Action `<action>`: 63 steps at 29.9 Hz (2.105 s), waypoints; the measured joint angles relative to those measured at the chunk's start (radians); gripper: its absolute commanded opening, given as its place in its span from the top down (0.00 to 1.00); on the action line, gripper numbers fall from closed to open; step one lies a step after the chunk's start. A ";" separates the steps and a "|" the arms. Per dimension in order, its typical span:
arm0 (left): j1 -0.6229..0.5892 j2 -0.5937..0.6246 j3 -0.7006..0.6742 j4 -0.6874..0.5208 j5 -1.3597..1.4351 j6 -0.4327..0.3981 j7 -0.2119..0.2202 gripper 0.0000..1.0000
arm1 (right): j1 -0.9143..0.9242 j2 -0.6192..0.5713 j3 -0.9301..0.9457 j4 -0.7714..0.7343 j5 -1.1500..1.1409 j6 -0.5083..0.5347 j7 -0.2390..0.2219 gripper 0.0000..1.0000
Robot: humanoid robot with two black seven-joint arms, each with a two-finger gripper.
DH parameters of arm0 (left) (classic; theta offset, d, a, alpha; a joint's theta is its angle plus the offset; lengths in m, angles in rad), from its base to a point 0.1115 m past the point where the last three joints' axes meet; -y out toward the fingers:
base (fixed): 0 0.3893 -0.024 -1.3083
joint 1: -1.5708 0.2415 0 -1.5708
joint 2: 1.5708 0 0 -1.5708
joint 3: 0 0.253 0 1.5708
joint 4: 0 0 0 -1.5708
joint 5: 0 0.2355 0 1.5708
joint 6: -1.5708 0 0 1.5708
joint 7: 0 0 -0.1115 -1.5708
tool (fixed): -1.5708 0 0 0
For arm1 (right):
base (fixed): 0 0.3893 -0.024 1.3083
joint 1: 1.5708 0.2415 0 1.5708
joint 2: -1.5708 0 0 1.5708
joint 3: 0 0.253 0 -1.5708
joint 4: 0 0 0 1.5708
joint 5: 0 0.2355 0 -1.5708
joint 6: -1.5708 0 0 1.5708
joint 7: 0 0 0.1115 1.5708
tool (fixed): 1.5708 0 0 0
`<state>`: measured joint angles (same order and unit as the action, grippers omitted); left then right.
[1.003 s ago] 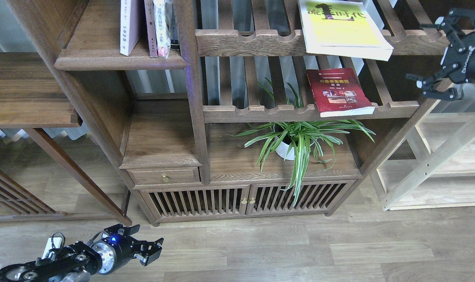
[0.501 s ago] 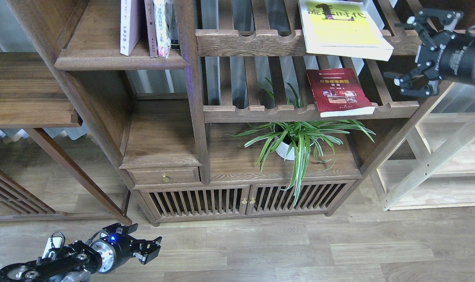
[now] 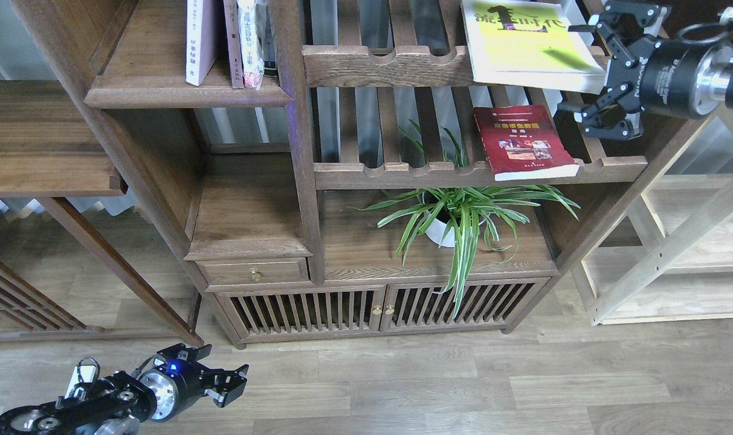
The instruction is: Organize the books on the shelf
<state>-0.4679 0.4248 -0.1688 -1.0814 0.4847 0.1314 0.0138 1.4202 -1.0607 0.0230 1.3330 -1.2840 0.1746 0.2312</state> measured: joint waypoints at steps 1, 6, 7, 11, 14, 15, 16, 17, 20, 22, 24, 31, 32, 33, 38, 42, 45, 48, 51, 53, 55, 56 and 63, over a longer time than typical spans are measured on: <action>0.000 0.000 0.000 0.000 0.000 0.000 0.000 0.14 | 0.000 0.006 0.000 0.000 0.000 0.000 -0.004 0.01; 0.000 0.000 0.000 0.000 0.000 0.000 0.000 0.14 | 0.005 0.021 0.000 -0.001 -0.001 -0.001 -0.010 0.12; 0.000 0.000 0.000 0.000 0.000 0.000 0.000 0.14 | 0.005 0.023 0.000 -0.001 -0.001 -0.001 -0.010 0.14; -0.001 0.000 0.000 0.000 0.000 0.000 0.000 0.14 | 0.005 0.033 0.000 -0.002 -0.001 -0.001 -0.006 0.31; -0.001 0.001 0.000 0.000 0.000 0.000 0.000 0.14 | 0.010 0.034 0.000 -0.002 -0.001 -0.002 -0.002 0.38; -0.001 0.002 0.000 0.000 0.000 0.000 -0.001 0.14 | 0.011 0.034 0.000 -0.002 -0.001 -0.002 0.002 0.39; -0.001 0.003 0.000 0.001 0.000 0.000 -0.001 0.14 | 0.012 0.033 0.000 -0.002 -0.001 -0.003 0.007 0.41; -0.001 0.003 0.000 0.002 0.000 0.000 -0.002 0.14 | 0.012 0.032 0.000 -0.002 -0.001 -0.003 0.011 0.43; 0.000 0.003 0.000 0.003 0.000 0.000 -0.003 0.14 | 0.012 0.029 0.001 -0.002 -0.001 -0.004 0.029 0.61; 0.000 0.004 0.000 0.003 0.000 0.000 -0.004 0.14 | 0.012 0.026 0.001 -0.002 0.002 -0.004 0.044 0.75; 0.000 0.005 0.000 0.006 0.000 0.000 -0.005 0.14 | 0.012 0.020 0.001 -0.004 0.006 -0.002 0.052 0.92; 0.000 0.005 0.000 0.009 0.000 -0.001 -0.006 0.14 | 0.005 -0.018 0.000 -0.008 0.059 0.026 0.084 1.00; 0.001 0.005 0.000 0.009 0.000 -0.001 -0.006 0.14 | 0.005 -0.025 0.000 -0.008 0.066 0.030 0.095 1.00; 0.001 0.005 0.000 0.009 0.000 -0.001 -0.006 0.14 | 0.005 -0.030 0.000 -0.008 0.071 0.032 0.104 1.00; 0.002 0.004 0.000 0.010 0.000 0.000 -0.006 0.14 | 0.005 -0.066 0.000 -0.006 0.121 0.034 0.177 1.00; 0.002 0.003 0.000 0.010 0.001 0.001 -0.006 0.14 | 0.005 -0.089 0.016 -0.006 0.186 0.034 0.238 1.00; 0.001 0.004 0.000 0.010 0.001 0.001 -0.006 0.14 | 0.005 -0.107 0.026 -0.006 0.228 0.038 0.255 1.00; 0.000 0.011 0.000 0.010 0.001 0.004 -0.007 0.14 | 0.004 -0.125 0.028 -0.006 0.258 0.044 0.257 1.00; 0.000 0.015 0.000 0.011 0.001 0.005 -0.007 0.14 | 0.002 -0.149 0.029 -0.006 0.294 0.046 0.258 1.00; -0.001 0.015 0.000 0.014 0.001 0.005 -0.008 0.14 | 0.001 -0.168 0.030 -0.006 0.322 0.046 0.259 1.00; -0.001 0.015 0.000 0.020 0.001 0.005 -0.009 0.14 | 0.001 -0.191 0.030 -0.006 0.352 0.046 0.259 1.00; -0.001 0.015 0.000 0.022 0.000 0.006 -0.010 0.14 | 0.000 -0.205 0.030 -0.006 0.368 0.046 0.258 1.00; -0.002 0.014 -0.003 0.032 0.000 0.006 -0.012 0.14 | 0.001 -0.323 0.049 -0.006 0.476 0.089 0.257 1.00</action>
<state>-0.4696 0.4390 -0.1722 -1.0491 0.4849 0.1374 0.0016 1.4216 -1.3839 0.0725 1.3268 -0.8078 0.2635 0.4885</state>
